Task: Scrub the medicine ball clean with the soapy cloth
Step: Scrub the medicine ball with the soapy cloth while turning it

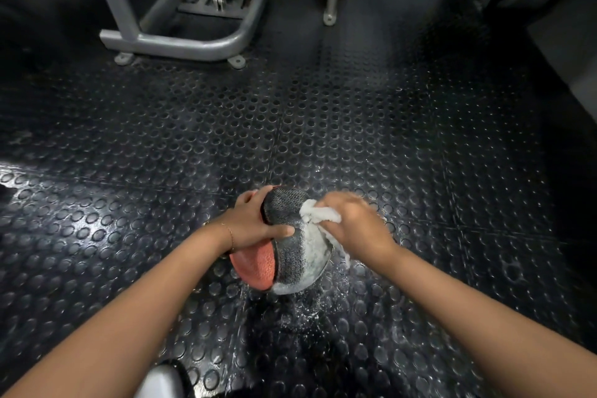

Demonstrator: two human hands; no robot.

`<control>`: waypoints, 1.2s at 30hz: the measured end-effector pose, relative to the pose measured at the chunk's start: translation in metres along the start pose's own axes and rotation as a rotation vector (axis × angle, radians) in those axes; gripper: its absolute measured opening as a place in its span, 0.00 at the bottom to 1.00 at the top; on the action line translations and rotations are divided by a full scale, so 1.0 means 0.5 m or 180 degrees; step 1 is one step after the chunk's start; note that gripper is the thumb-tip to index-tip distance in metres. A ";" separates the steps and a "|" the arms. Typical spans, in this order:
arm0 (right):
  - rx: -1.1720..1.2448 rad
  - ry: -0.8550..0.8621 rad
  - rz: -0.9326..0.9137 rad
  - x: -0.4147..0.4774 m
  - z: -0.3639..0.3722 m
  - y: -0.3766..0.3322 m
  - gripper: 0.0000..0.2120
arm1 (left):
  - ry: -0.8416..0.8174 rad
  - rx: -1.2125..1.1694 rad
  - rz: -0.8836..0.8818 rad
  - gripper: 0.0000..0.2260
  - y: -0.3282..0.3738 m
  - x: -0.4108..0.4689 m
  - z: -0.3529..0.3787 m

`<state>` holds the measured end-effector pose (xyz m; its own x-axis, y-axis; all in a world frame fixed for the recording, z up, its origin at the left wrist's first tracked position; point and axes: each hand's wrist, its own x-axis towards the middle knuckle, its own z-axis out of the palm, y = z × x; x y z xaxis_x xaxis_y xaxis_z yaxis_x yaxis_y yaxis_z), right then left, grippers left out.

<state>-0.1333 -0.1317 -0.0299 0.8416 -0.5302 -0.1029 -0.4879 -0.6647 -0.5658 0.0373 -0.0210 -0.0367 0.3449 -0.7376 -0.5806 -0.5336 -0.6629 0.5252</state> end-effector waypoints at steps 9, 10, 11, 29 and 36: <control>-0.0073 -0.0204 -0.0392 0.031 -0.007 -0.014 0.10 | 0.0237 -0.0532 -0.0216 0.41 -0.026 -0.018 0.013; -0.0045 -0.0217 -0.0499 0.023 -0.003 -0.017 0.10 | 0.0239 -0.0542 -0.0230 0.42 -0.029 -0.018 0.013; 0.0004 -0.0210 -0.0554 0.018 0.000 -0.017 0.11 | 0.0234 -0.0550 -0.0228 0.42 -0.033 -0.018 0.014; 0.0300 -0.0466 0.0164 0.036 0.001 0.013 0.20 | 0.0261 -0.0549 -0.0215 0.41 -0.029 -0.017 0.015; 0.0011 -0.0454 0.0000 0.023 0.007 0.014 0.21 | 0.0229 -0.0604 -0.0246 0.39 -0.027 -0.016 0.004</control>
<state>-0.1262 -0.1406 -0.0380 0.8662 -0.4498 -0.2178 -0.4871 -0.6627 -0.5688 0.0403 -0.0059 -0.0408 0.4371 -0.6864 -0.5812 -0.3509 -0.7251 0.5925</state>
